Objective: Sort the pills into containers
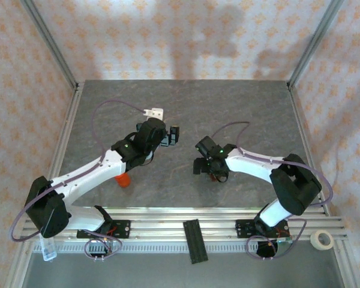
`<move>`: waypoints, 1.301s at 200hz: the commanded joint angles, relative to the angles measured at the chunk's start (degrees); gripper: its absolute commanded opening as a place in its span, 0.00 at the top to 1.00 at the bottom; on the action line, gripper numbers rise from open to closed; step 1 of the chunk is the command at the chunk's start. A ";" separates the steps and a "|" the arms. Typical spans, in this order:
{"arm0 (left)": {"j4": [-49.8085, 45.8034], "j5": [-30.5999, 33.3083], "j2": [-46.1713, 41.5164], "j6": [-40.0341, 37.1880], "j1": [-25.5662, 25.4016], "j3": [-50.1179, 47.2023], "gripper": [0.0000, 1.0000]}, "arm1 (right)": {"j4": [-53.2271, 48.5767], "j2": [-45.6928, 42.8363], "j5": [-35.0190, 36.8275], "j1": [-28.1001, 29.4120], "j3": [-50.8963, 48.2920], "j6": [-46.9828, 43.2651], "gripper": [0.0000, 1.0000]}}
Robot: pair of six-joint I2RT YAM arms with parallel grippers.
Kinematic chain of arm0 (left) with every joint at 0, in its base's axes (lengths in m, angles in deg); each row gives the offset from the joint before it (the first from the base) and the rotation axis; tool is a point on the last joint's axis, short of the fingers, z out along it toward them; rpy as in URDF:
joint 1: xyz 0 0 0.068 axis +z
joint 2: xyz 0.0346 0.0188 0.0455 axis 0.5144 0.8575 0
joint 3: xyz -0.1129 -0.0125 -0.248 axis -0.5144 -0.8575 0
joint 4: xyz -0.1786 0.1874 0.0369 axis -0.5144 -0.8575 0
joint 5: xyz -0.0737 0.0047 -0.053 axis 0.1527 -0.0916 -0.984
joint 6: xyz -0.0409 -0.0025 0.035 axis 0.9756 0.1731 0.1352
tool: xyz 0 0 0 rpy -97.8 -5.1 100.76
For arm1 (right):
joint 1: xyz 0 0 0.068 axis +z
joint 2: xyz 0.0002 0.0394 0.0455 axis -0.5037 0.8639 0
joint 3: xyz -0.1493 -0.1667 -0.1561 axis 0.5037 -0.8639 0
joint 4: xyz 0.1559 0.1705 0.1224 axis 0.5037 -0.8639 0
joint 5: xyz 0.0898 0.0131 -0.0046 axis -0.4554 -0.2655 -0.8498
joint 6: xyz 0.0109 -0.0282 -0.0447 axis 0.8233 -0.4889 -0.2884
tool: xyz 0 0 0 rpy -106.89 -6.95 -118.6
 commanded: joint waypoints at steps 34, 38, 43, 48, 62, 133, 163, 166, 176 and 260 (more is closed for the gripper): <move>0.09 -0.27 0.89 0.81 0.39 -0.59 0.00 | -1.64 1.32 5.10 2.78 1.85 3.09 0.11; 0.13 -0.20 0.90 0.82 0.39 -0.62 0.00 | -1.87 1.46 5.78 2.83 1.79 3.19 0.11; 0.15 -0.23 0.91 0.75 0.39 -0.65 0.00 | -2.11 1.47 6.52 2.83 1.77 3.41 0.11; 0.09 -0.17 0.91 0.80 0.42 -0.65 0.00 | -2.29 1.49 6.96 2.83 1.71 3.47 0.13; 0.21 -0.18 0.94 0.82 0.39 -0.63 0.00 | -2.60 1.74 8.19 2.83 1.57 3.73 0.14; 0.33 -0.35 1.60 0.82 0.40 -0.36 0.00 | -1.82 2.87 8.70 3.00 1.09 3.20 0.28; 0.32 -0.46 1.75 0.94 0.42 -0.26 0.00 | -1.55 2.78 8.24 3.16 0.69 3.14 0.32; 0.26 -0.49 1.79 1.08 0.40 -0.22 0.00 | -1.55 2.72 8.18 3.18 0.61 3.14 0.32; 0.32 -0.54 1.94 1.14 0.39 -0.13 0.00 | -1.56 2.56 8.17 3.35 0.26 3.17 0.32; -0.02 -1.13 2.87 1.46 0.44 0.76 0.00 | -1.11 -0.52 8.04 3.80 -3.04 3.92 0.35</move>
